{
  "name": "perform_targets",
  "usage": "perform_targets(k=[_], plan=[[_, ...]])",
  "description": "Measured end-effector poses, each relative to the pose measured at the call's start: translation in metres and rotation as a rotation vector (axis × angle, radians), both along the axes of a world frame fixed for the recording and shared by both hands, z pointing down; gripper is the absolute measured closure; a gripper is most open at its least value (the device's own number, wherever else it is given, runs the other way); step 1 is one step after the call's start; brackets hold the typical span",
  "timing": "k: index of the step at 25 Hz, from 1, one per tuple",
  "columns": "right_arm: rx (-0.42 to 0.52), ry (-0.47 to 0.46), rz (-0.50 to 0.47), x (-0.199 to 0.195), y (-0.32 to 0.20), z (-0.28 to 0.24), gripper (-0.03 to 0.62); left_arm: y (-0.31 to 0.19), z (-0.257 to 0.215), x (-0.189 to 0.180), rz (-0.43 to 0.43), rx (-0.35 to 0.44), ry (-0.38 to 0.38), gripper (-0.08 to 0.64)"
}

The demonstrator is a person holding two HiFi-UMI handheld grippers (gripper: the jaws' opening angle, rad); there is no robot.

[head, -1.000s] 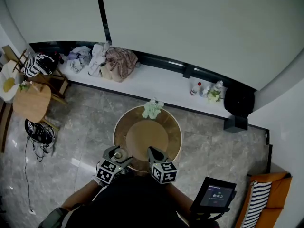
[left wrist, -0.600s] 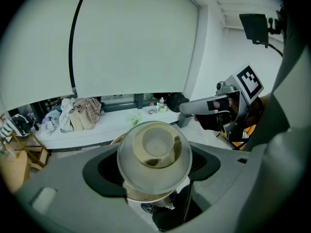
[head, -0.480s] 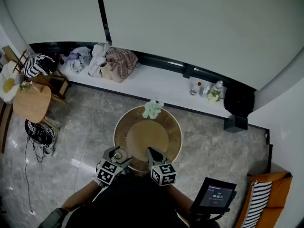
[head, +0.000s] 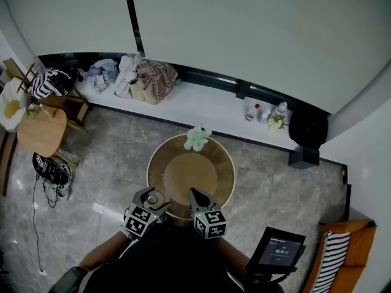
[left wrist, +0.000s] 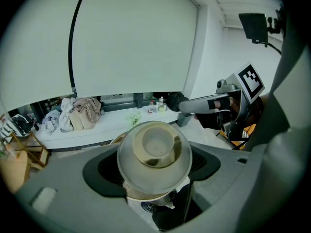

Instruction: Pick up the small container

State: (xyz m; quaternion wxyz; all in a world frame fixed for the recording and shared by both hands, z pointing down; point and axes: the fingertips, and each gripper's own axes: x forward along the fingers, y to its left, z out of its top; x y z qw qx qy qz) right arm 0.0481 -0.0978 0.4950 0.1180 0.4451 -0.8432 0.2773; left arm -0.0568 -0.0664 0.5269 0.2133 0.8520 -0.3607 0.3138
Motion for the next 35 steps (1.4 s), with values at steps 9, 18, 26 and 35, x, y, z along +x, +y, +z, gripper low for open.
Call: perform_targets(k=[9,18,26,35], plan=[[0.026,0.003,0.003,0.0027,0.0044,-0.0079,0.586,0.0063,-0.0027,0.0024,0.006,-0.001,0.001,0.222],[0.029,0.003,0.007,0.0034,-0.0029,-0.0045,0.586,-0.0021,0.0021,0.0011,0.009,-0.006,-0.002,0.222],[0.024,0.003,0.007,0.0032,-0.0017,-0.0036,0.586,-0.0005,0.0037,0.0001,0.009,-0.011,-0.005,0.222],[0.017,0.002,0.007,0.0033,-0.0004,-0.0021,0.586,-0.0002,0.0046,-0.0008,0.002,-0.011,-0.007,0.222]])
